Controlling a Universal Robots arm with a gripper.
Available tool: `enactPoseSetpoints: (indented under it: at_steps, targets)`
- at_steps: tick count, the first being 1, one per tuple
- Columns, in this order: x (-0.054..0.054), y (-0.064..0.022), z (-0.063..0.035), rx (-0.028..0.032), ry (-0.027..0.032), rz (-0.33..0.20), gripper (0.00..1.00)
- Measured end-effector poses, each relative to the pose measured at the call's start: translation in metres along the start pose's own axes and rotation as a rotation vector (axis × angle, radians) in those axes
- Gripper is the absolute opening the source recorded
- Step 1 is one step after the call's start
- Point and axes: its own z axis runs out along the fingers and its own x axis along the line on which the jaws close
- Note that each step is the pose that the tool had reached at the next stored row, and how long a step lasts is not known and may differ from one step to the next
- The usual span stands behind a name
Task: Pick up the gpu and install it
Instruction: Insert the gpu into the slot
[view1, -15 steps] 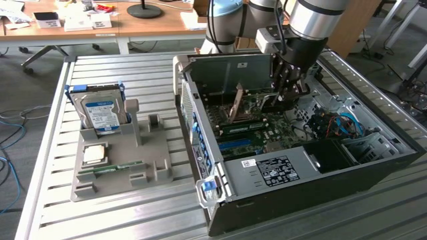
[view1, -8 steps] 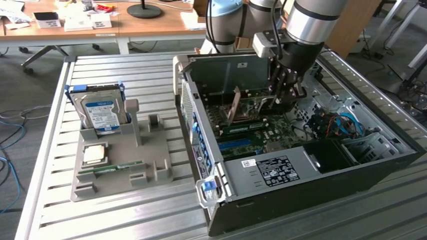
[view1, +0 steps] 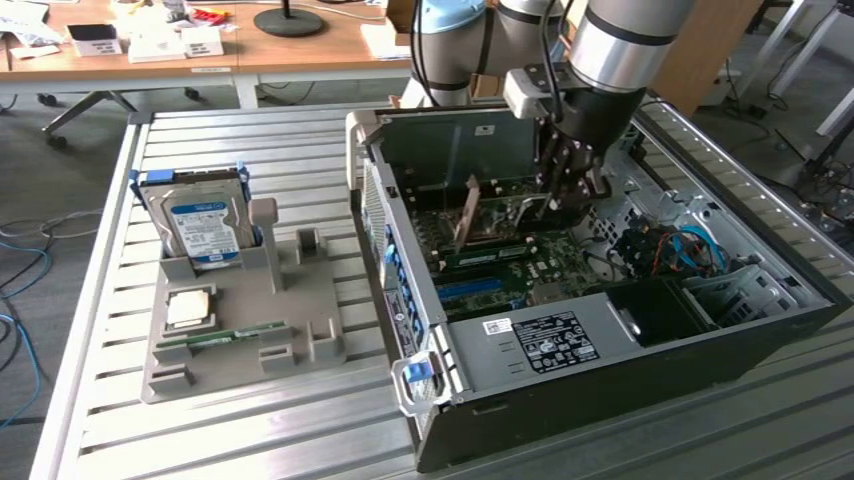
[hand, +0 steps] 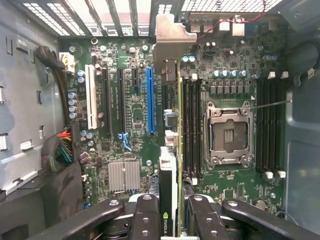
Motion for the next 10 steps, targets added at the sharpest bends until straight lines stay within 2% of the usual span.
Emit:
enactPoseSetpoints:
  at_steps: [6,10]
  targets:
    - [0.0005,0.0014,0.0065,0.0000,-0.0001,0.000,0.27]
    - [0.0006,0.0014,0.0066,-0.0001,0.0002,0.000,0.27]
